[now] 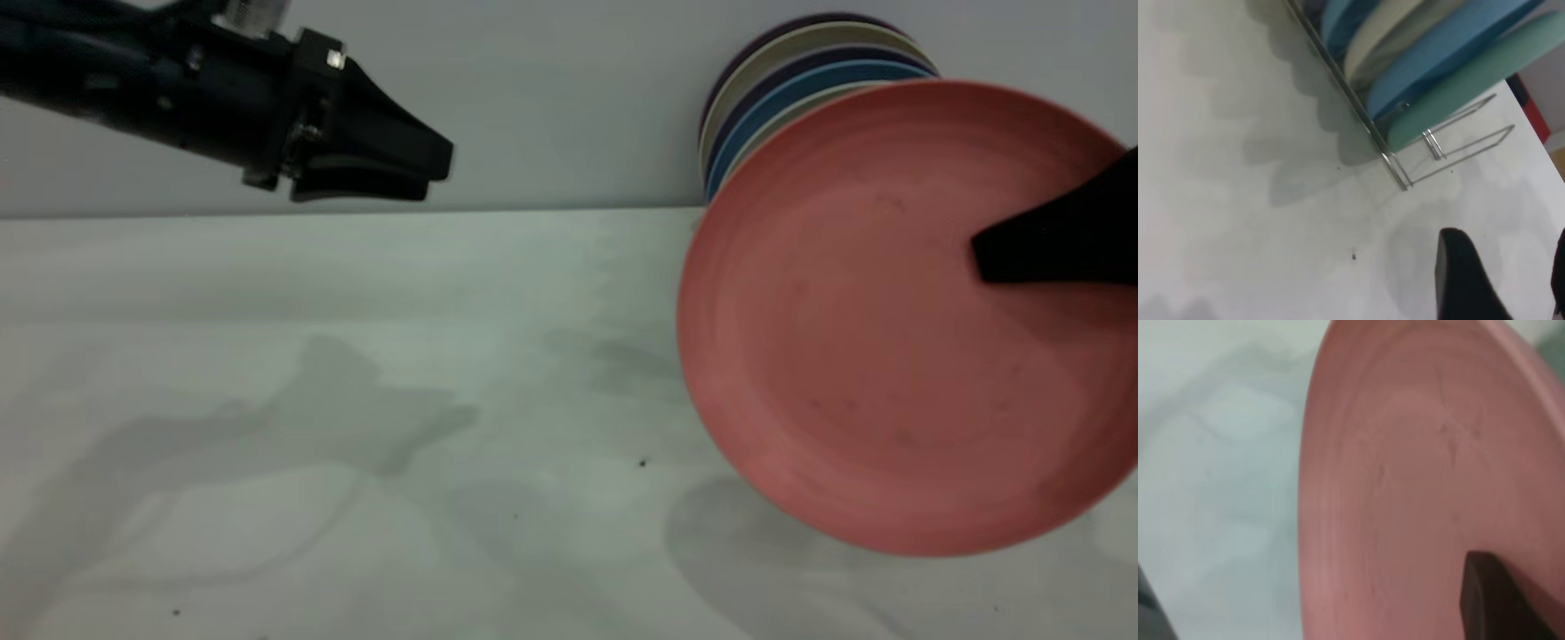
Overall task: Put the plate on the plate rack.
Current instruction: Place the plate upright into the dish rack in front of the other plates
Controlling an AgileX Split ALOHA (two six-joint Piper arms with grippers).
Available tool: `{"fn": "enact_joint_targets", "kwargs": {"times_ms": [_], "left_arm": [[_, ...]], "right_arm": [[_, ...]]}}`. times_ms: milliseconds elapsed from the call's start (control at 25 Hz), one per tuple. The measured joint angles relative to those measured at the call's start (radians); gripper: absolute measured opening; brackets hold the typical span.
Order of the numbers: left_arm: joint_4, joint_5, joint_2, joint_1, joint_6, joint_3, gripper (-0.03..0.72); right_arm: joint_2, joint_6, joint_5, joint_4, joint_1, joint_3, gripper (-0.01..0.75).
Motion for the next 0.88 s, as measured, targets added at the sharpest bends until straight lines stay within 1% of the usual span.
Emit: {"fn": "enact_joint_targets", "kwargs": {"times_ms": [80,200,320,440,560,720,880], "left_arm": [[0.001,0.004,0.000,0.022,-0.001,0.000,0.370],[0.002,0.015,0.000,0.041,-0.002,0.000,0.374],[0.014,0.024,0.000,0.046,-0.002,0.000,0.374],[0.041,0.027,0.000,0.046,-0.002,0.000,0.374],[0.056,0.030,0.000,0.046,-0.004,0.000,0.376],[0.060,0.030,0.000,0.046,-0.004,0.000,0.375],[0.061,0.030,0.000,0.046,-0.004,0.000,0.375]], "right_arm": [[-0.022,-0.014,0.000,-0.054,0.000,-0.023,0.117],[-0.029,-0.014,0.000,-0.198,0.000,-0.107,0.117],[-0.029,-0.014,0.001,-0.362,0.000,-0.213,0.117],[-0.029,-0.014,-0.018,-0.465,0.000,-0.300,0.117],[-0.027,-0.014,-0.040,-0.489,0.000,-0.376,0.117],[0.007,-0.014,-0.042,-0.501,0.000,-0.468,0.117],[0.055,-0.014,-0.042,-0.505,0.000,-0.522,0.117]]}}
